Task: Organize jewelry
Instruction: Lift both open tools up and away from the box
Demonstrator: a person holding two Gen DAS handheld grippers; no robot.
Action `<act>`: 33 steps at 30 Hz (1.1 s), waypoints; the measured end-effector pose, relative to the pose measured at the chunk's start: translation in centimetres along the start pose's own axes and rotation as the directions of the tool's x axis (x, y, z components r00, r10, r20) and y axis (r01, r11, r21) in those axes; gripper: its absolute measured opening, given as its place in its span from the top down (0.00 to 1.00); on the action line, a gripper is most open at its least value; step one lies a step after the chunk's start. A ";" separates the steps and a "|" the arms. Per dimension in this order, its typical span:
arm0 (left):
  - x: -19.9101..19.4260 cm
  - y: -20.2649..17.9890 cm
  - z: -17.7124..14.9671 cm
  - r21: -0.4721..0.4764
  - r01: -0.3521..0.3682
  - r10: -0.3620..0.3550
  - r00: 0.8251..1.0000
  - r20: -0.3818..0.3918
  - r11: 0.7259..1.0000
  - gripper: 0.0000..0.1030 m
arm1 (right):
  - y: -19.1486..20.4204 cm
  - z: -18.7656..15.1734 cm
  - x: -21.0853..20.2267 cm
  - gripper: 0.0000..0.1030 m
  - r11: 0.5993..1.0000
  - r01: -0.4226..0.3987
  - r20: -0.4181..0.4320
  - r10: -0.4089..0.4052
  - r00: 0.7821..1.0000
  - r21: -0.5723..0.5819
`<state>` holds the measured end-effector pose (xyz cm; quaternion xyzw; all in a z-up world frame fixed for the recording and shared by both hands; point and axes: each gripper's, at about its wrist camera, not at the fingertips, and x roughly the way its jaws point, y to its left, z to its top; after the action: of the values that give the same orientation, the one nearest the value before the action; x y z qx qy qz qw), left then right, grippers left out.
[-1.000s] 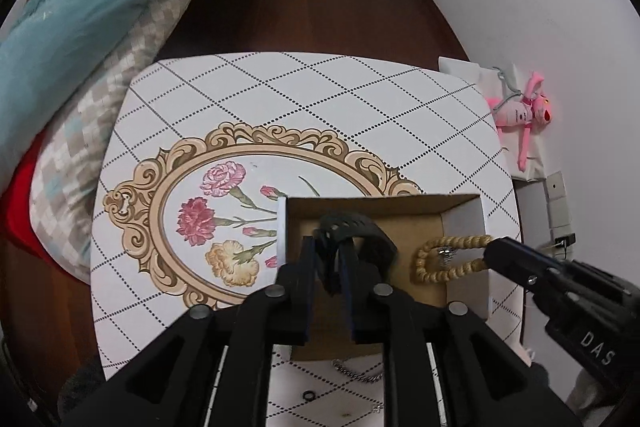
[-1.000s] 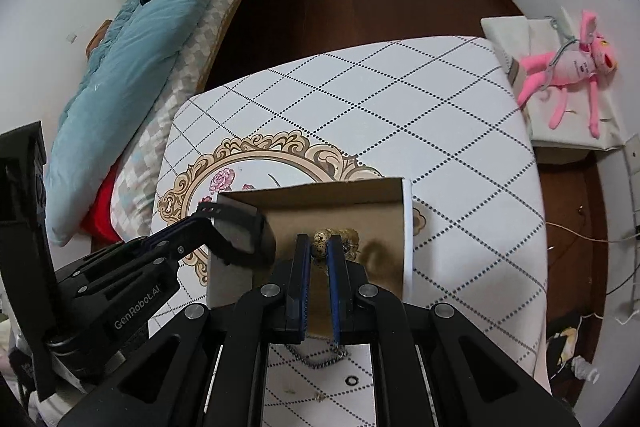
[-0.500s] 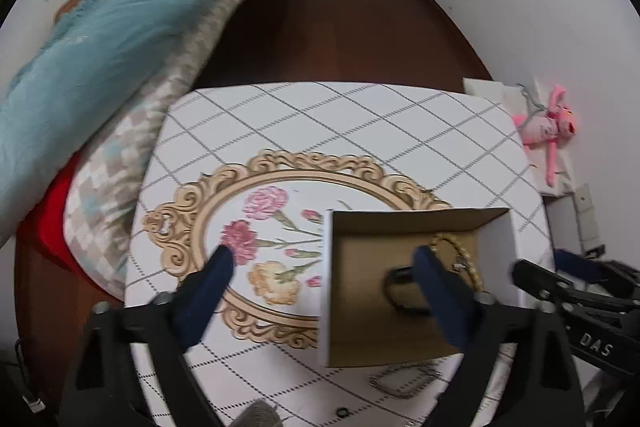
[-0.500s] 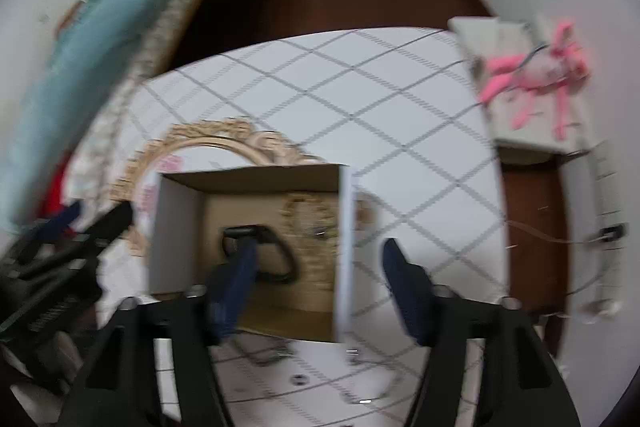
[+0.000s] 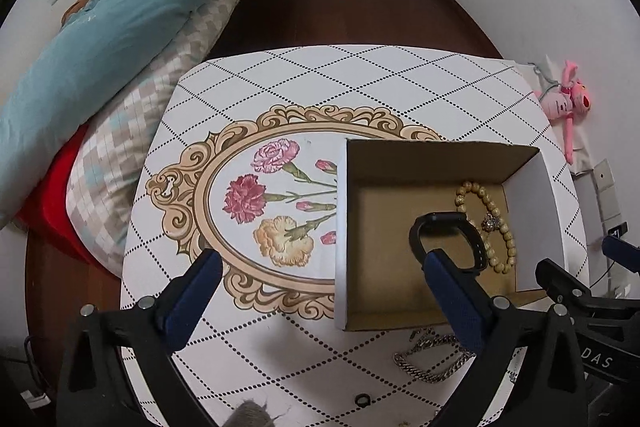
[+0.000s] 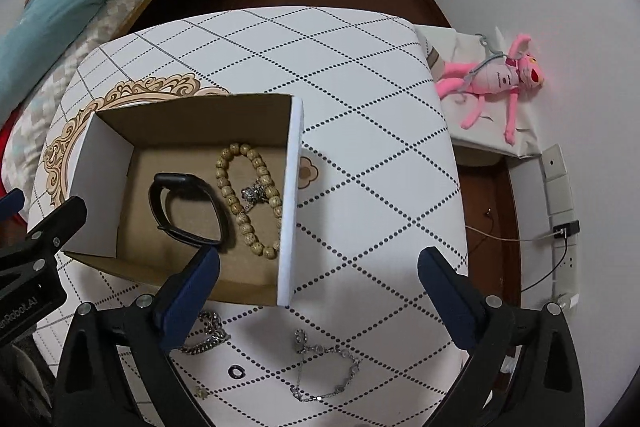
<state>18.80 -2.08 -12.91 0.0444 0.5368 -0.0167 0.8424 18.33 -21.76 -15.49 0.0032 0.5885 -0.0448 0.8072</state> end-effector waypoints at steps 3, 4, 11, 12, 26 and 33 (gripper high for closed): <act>-0.4 -0.1 -0.2 -0.003 -0.002 0.002 1.000 0.009 1.000 0.00 | -0.3 -0.2 -0.4 0.02 1.000 0.014 0.016 -0.014 1.000 0.004; -0.6 -0.1 -0.2 -0.003 -0.002 0.003 1.000 0.014 1.000 0.00 | -0.4 -0.2 -0.6 0.02 1.000 0.019 0.022 -0.020 1.000 0.005; -3.2 -0.3 -0.5 -0.022 0.006 -0.004 0.998 0.059 1.000 0.00 | -1.0 -0.7 -4.1 0.02 0.999 0.028 0.091 -0.030 0.995 0.024; -3.7 -0.3 -0.6 -0.025 0.008 -0.007 0.998 0.065 1.000 0.00 | -1.0 -0.8 -4.7 0.02 0.999 0.030 0.104 -0.032 0.994 0.025; -10.9 -0.2 -3.3 -0.050 0.046 -0.038 0.986 0.160 0.998 0.00 | -1.3 -4.0 -13.3 0.02 0.999 0.035 0.257 -0.043 0.966 0.037; -13.3 0.0 -4.3 -0.062 0.039 -0.027 0.982 0.187 0.997 0.00 | -1.7 -5.6 -16.3 0.02 0.998 0.021 0.303 -0.036 0.952 0.052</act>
<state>9.29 -1.94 -2.64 0.0060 0.4569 -0.0170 0.8894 7.96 -22.01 -1.66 0.0073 0.4562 -0.0707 0.8871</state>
